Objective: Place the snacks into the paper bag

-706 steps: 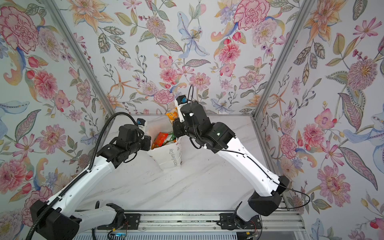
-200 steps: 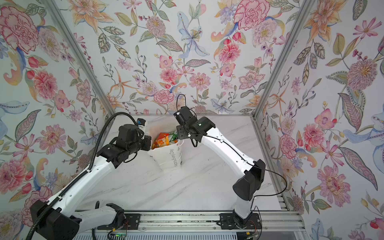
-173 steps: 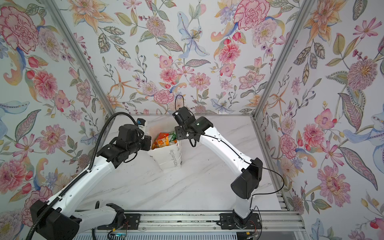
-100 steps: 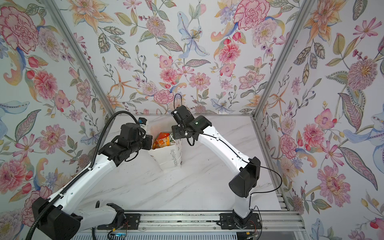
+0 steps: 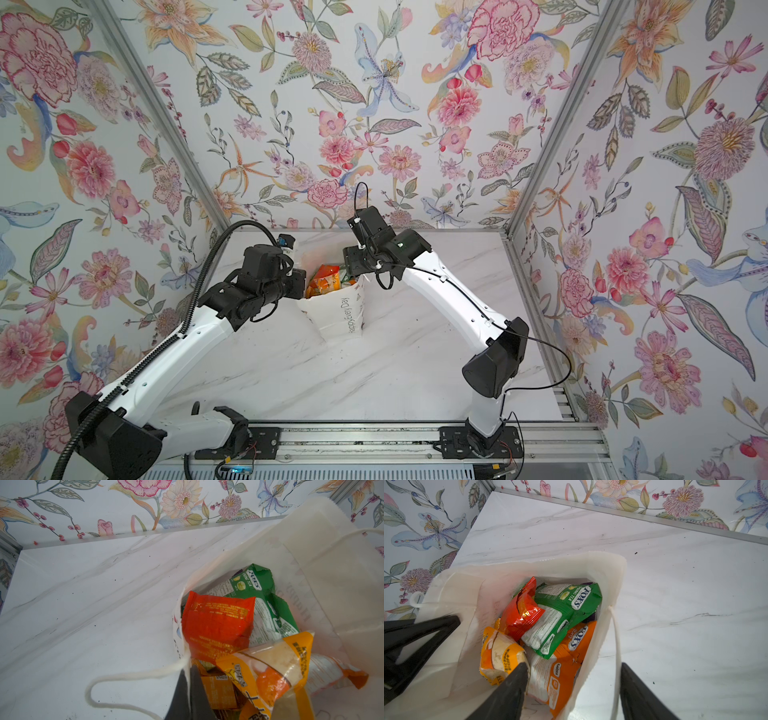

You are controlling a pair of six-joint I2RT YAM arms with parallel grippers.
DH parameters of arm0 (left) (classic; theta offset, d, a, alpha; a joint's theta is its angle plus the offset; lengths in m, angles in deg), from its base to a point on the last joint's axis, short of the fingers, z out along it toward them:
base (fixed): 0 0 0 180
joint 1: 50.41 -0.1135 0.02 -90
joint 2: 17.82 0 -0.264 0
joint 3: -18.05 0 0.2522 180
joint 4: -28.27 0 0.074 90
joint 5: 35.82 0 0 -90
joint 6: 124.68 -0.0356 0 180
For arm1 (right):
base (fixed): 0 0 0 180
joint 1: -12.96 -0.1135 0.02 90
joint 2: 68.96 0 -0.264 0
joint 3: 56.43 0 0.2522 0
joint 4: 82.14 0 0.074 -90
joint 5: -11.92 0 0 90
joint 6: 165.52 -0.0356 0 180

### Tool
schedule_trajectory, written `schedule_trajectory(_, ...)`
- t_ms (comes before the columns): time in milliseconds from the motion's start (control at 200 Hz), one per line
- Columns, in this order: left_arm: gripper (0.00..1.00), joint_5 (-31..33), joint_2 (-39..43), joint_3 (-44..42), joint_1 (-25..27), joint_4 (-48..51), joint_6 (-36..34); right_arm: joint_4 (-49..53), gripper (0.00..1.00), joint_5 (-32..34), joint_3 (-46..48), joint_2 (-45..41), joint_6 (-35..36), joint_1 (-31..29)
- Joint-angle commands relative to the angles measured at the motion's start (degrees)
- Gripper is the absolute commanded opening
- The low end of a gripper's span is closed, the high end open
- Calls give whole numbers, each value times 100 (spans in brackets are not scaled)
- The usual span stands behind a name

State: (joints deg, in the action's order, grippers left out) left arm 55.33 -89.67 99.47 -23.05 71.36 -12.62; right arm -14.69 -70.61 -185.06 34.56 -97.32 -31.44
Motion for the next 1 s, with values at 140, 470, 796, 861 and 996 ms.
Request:
schedule_trajectory(140,0,253,2,566,127,-92,83,-19,62,-496,70,263,31,75)
schedule_trajectory(470,0,604,-677,1354,573,486,408,36,15,-348,9,177,119,-24)
schedule_trajectory(796,0,1493,-1499,2611,1240,1213,862,-134,0,345,318,-803,231,-520)
schedule_trajectory(861,0,1644,-1572,2695,1410,1234,992,-422,0,320,794,-1144,138,-526)
schedule_trajectory(996,0,1851,-1577,2628,1779,1199,1295,-905,0,127,1826,-1849,-28,-296)
